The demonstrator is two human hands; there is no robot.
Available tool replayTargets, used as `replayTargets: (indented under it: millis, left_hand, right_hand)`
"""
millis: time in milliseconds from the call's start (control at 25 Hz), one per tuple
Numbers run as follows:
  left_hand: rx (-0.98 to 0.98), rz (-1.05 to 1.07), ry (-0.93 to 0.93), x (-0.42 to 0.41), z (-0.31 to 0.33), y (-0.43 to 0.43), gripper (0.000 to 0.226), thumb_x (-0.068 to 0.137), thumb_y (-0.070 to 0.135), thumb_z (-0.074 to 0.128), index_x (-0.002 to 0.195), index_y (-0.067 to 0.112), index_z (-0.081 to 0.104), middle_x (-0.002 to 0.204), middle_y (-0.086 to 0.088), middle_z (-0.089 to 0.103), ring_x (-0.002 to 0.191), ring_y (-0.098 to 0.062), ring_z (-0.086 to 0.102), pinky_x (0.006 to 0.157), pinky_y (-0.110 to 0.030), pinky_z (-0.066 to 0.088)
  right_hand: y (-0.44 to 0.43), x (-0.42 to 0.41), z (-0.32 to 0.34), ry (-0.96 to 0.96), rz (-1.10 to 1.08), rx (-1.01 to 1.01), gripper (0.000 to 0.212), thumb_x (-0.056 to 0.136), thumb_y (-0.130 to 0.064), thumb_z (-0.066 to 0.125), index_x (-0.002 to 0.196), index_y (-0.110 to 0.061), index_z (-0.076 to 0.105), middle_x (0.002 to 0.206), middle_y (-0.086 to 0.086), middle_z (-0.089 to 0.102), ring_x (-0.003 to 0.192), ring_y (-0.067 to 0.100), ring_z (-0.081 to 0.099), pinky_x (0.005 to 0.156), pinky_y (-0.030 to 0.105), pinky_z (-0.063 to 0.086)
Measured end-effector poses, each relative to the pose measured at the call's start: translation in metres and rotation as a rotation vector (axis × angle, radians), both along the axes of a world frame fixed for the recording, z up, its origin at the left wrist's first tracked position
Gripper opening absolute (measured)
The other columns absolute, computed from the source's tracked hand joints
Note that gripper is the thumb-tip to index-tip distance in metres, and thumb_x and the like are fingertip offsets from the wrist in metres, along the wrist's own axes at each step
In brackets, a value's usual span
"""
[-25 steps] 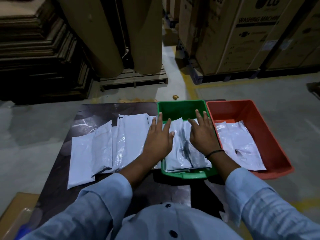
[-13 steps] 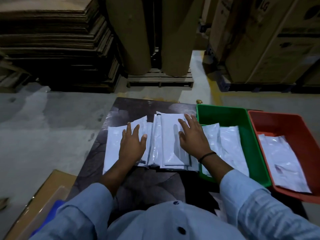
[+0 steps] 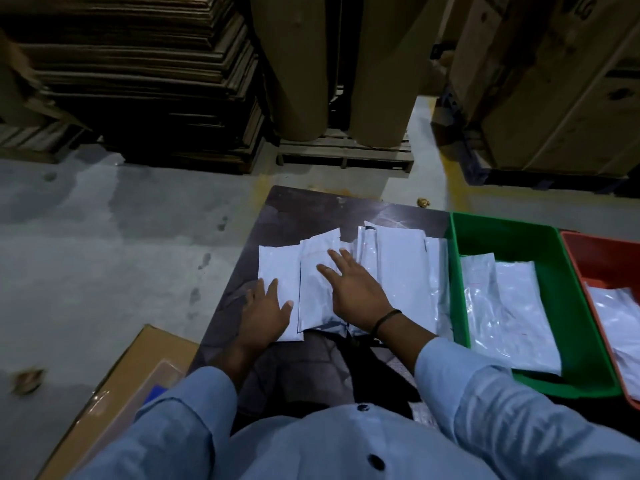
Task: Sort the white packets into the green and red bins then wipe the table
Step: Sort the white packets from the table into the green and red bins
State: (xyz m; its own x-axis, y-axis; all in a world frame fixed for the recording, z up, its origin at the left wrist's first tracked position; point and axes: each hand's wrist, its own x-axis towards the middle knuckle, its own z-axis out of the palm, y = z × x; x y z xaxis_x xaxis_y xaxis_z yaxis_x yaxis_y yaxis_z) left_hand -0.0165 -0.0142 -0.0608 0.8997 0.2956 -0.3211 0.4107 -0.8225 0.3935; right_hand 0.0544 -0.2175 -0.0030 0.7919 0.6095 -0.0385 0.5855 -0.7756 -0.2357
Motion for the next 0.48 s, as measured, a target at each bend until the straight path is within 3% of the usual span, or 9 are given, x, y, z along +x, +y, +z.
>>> replayTargets:
  millis: [120, 240, 400, 480]
  left_hand:
    - [0.055, -0.063, 0.033, -0.003, -0.002, 0.001, 0.079, 0.099, 0.059, 0.046, 0.162, 0.021, 0.017, 0.169, -0.014, 0.012, 0.151, -0.044, 0.017, 0.122, -0.053, 0.021]
    - [0.101, -0.078, 0.035, -0.006, 0.000, 0.004, 0.086, 0.094, 0.065, 0.051, 0.162, 0.023, 0.017, 0.169, -0.012, 0.012, 0.147, -0.046, 0.023, 0.119, -0.052, 0.025]
    - [0.119, -0.064, 0.060, -0.005, 0.002, 0.010, 0.080, 0.092, 0.049, 0.056, 0.159, 0.021, 0.021, 0.169, -0.012, 0.010, 0.147, -0.044, 0.023, 0.120, -0.049, 0.025]
    - [0.115, -0.023, 0.039, -0.005, 0.002, 0.011, 0.077, 0.089, 0.047, 0.057, 0.154, 0.018, 0.027, 0.168, -0.015, 0.010, 0.144, -0.045, 0.026, 0.118, -0.049, 0.027]
  right_hand:
    - [0.024, 0.003, -0.011, 0.083, 0.006, -0.144, 0.064, 0.094, -0.024, 0.053, 0.155, -0.022, 0.033, 0.165, 0.016, 0.018, 0.152, 0.037, 0.015, 0.118, 0.046, 0.028]
    - [0.030, 0.002, -0.025, 0.125, -0.026, -0.250, 0.057, 0.103, -0.041, 0.038, 0.156, -0.024, 0.027, 0.163, 0.019, 0.019, 0.149, 0.040, 0.021, 0.117, 0.047, 0.029]
    - [0.036, -0.005, -0.027, 0.065, -0.096, -0.256, 0.057, 0.099, -0.055, 0.038, 0.143, -0.019, 0.044, 0.144, 0.017, 0.044, 0.128, 0.037, 0.046, 0.102, 0.046, 0.042]
    - [0.041, -0.008, -0.025, 0.036, -0.171, -0.247, 0.066, 0.093, -0.065, 0.040, 0.136, -0.016, 0.045, 0.136, 0.016, 0.047, 0.118, 0.036, 0.052, 0.096, 0.047, 0.045]
